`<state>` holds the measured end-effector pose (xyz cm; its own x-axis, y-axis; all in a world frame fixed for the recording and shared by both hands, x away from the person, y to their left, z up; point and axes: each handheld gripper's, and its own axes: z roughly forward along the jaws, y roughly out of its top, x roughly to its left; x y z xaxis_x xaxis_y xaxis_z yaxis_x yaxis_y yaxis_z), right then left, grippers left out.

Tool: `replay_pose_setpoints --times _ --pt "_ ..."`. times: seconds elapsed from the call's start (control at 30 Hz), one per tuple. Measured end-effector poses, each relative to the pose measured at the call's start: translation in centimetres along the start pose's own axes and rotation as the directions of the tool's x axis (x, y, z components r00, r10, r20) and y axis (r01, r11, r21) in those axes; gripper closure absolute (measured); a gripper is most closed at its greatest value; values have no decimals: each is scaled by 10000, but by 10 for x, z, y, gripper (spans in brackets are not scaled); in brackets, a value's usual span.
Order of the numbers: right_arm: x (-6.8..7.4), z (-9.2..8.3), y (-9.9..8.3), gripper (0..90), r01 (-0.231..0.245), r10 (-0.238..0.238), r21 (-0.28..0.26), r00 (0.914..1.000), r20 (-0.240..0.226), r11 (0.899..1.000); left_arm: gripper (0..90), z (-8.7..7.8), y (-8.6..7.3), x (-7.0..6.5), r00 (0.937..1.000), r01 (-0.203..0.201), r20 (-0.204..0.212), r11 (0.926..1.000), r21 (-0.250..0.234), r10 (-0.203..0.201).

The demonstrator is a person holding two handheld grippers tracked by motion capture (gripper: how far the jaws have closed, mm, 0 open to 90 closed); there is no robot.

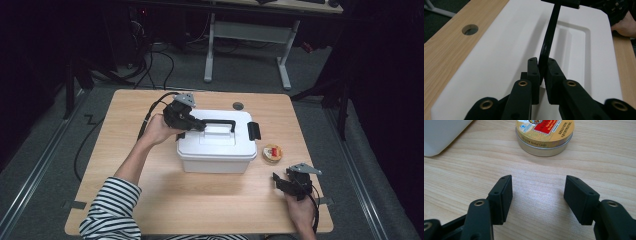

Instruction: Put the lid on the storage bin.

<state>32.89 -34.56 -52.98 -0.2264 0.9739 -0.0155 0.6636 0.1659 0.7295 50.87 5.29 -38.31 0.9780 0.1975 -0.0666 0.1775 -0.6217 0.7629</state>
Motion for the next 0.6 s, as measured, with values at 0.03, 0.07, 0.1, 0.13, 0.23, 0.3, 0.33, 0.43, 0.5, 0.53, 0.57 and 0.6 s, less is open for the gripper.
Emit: replay_pose_setpoints --times 0.03,0.07,0.1,0.13,0.23,0.3,0.33,0.43,0.5,0.53,0.57,0.6 --pt "0 0 0 401 2 -2 -3 10000 1 10000 836 0 0 0 10000 22 6 10000 -26 -22" --pt "0 0 0 401 6 -6 -3 10000 1 10000 836 0 1 0 10000 16 10 10000 -26 -16" --pt "0 0 0 401 9 -9 -3 10000 -2 10000 836 -1 1 0 10000 -9 22 10000 48 8" --pt "0 0 0 401 5 -5 0 10000 -1 10000 836 -1 3 0 10000 -52 18 9999 136 52" --pt "0 0 0 401 8 -8 2 10000 -3 10000 836 -2 9 -2 9998 -186 -27 9996 197 186" --pt "0 0 0 401 12 -12 14 10000 1 10000 837 -3 12 -4 9997 -251 -64 9994 218 253" --pt "0 0 0 401 6 -6 0 10000 -4 10000 837 -3 12 -4 9997 -251 -37 9995 208 252" --pt "0 0 0 399 43 -43 -7 10000 -13 10000 837 -5 12 -4 9997 -259 -36 9995 198 260" --pt "0 0 0 399 54 -54 -15 10000 -16 10000 838 -6 12 -4 9997 -231 -39 9996 163 232" --pt "0 0 0 399 54 -54 -15 10000 -16 10000 838 -7 12 -4 9998 -203 -23 9997 103 203" --pt "0 0 0 399 56 -56 -16 10000 -14 10000 838 -7 12 -4 9998 -182 -2 9998 23 182" --pt "0 0 0 399 58 -58 -14 10000 -14 10000 839 -8 12 -4 9998 -199 8 9998 -11 199"
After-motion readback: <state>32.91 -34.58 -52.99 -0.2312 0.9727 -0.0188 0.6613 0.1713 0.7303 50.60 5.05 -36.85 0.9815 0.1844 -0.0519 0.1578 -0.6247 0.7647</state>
